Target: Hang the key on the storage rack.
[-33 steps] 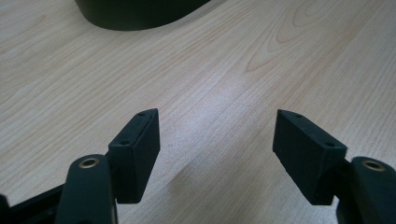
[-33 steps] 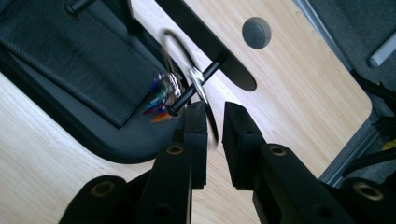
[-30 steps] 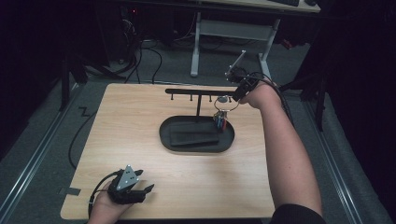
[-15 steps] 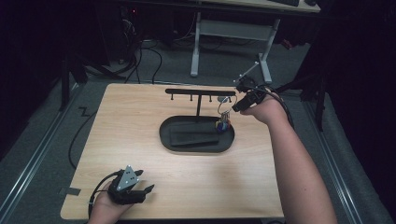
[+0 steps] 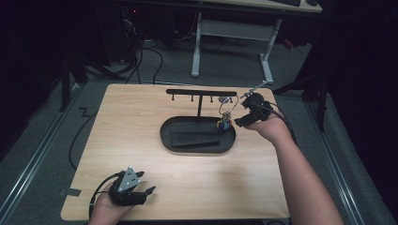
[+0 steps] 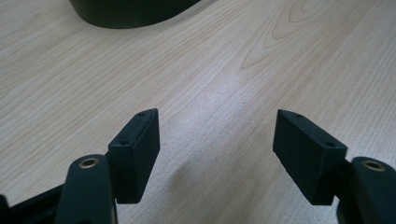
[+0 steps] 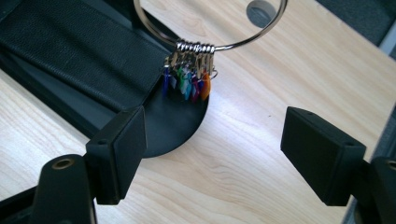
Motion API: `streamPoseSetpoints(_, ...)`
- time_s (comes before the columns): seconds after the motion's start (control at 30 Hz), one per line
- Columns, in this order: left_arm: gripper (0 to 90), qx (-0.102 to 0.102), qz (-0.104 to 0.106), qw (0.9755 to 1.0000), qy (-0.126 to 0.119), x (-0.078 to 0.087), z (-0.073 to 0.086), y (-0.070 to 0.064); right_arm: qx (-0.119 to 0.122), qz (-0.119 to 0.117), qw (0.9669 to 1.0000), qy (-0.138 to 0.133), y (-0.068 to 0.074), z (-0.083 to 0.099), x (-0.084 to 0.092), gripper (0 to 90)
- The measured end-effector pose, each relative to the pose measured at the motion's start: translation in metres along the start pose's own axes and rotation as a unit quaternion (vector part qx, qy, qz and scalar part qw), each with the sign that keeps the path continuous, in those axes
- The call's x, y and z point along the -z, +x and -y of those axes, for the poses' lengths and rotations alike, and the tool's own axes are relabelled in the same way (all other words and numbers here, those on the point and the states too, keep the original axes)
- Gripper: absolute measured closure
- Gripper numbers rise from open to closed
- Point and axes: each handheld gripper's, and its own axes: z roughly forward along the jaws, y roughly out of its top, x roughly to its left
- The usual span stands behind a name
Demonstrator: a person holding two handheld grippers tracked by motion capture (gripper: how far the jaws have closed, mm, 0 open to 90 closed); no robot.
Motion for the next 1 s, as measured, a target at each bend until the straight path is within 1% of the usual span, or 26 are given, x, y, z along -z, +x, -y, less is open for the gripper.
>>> streamPoseSetpoints(0.03,32.3,0.0,0.0,1.0,0.001,0.0,0.0,0.0,-0.001,-0.007,1.0,-0.007,0.001,0.003,-0.001,21.1)
streamPoseSetpoints(0.07,32.3,0.0,0.0,1.0,0.0,0.0,0.0,0.0,-0.009,-0.011,0.9998,-0.011,0.002,0.007,-0.002,20.2)
streamPoseSetpoints(0.13,32.3,0.0,0.001,1.0,0.001,0.0,0.0,-0.001,-0.01,-0.007,0.9998,-0.016,0.004,0.011,-0.004,20.0)
streamPoseSetpoints(0.2,32.2,-0.002,0.002,1.0,0.001,0.0,0.0,-0.001,-0.011,-0.004,0.9997,-0.023,0.006,0.017,-0.005,17.9)
streamPoseSetpoints(0.33,32.2,0.0,0.003,1.0,0.001,-0.001,0.0,-0.001,-0.025,0.005,0.9986,-0.045,0.01,0.032,-0.009,15.3)
streamPoseSetpoints(0.43,32.2,0.0,0.003,1.0,0.002,0.0,0.001,-0.001,-0.04,0.006,0.9969,-0.067,0.012,0.047,-0.011,15.1)
streamPoseSetpoints(0.53,32.2,0.001,0.003,1.0,0.001,0.0,0.001,-0.001,-0.041,0.007,0.996,-0.08,0.013,0.063,-0.012,14.9)
streamPoseSetpoints(0.57,32.2,0.0,0.004,1.0,0.001,-0.001,0.001,-0.002,-0.036,0.015,0.9964,-0.076,0.014,0.068,-0.013,14.6)
streamPoseSetpoints(0.6,32.2,0.0,0.004,1.0,0.002,-0.001,0.001,-0.002,-0.029,0.034,0.9968,-0.066,0.017,0.071,-0.014,13.6)
streamPoseSetpoints(0.63,32.1,0.0,0.004,1.0,0.002,-0.001,0.001,-0.002,-0.021,0.044,0.9964,-0.069,0.02,0.076,-0.015,13.6)
streamPoseSetpoints(0.67,32.2,0.0,0.004,1.0,0.002,-0.001,0.001,-0.002,-0.023,0.044,0.996,-0.074,0.022,0.081,-0.016,15.2)
streamPoseSetpoints(0.7,32.2,-0.001,0.005,1.0,0.004,-0.001,0.0,-0.002,-0.032,0.041,0.9963,-0.069,0.023,0.084,-0.016,18.6)
streamPoseSetpoints(0.73,32.2,-0.002,0.005,1.0,0.005,-0.002,0.0,-0.003,-0.039,0.029,0.9969,-0.061,0.027,0.089,-0.017,19.0)
streamPoseSetpoints(0.77,32.2,-0.001,0.005,1.0,0.004,-0.002,0.0,-0.003,-0.042,0.022,0.9963,-0.072,0.03,0.095,-0.02,18.8)
streamPoseSetpoints(0.83,32.2,-0.001,0.006,1.0,0.005,-0.003,0.0,-0.004,-0.039,0.008,0.9963,-0.077,0.037,0.104,-0.026,16.4)
streamPoseSetpoints(0.87,32.2,-0.002,0.006,1.0,0.006,-0.003,0.0,-0.004,-0.034,0.002,0.9959,-0.085,0.041,0.108,-0.029,14.8)
streamPoseSetpoints(0.93,32.2,-0.004,0.006,1.0,0.007,-0.004,0.0,-0.006,-0.031,-0.001,0.9953,-0.092,0.048,0.117,-0.036,14.8)
streamPoseSetpoints(1.0,32.2,-0.005,0.006,0.9999,0.006,-0.003,0.0,-0.006,-0.028,-0.007,0.9953,-0.093,0.055,0.127,-0.042,14.3)
